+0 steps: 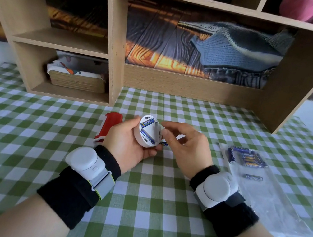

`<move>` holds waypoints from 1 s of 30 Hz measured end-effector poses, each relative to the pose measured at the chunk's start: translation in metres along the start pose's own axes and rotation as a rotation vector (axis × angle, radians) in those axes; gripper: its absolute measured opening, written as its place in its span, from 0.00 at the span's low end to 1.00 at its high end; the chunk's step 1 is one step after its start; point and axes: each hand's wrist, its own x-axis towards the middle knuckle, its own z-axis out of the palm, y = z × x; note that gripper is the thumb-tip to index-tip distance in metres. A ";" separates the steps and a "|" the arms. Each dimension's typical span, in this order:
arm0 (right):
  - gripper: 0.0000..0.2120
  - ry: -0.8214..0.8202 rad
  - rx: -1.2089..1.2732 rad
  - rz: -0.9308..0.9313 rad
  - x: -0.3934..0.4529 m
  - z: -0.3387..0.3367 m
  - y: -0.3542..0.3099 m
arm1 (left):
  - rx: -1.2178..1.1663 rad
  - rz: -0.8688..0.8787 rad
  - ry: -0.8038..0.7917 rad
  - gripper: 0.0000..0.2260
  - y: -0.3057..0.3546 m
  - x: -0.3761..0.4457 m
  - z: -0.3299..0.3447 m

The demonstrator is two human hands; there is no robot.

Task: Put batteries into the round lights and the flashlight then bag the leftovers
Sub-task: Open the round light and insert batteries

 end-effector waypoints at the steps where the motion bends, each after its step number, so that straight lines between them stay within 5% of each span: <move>1: 0.08 -0.008 -0.007 -0.007 0.000 0.000 0.000 | 0.007 -0.005 0.001 0.20 0.000 -0.001 0.001; 12: 0.02 -0.018 -0.113 -0.045 -0.008 0.006 -0.004 | -0.076 0.012 -0.029 0.22 -0.003 0.000 0.003; 30: 0.07 -0.169 0.056 0.130 -0.008 0.009 -0.004 | 0.062 0.125 -0.056 0.13 -0.016 0.004 0.006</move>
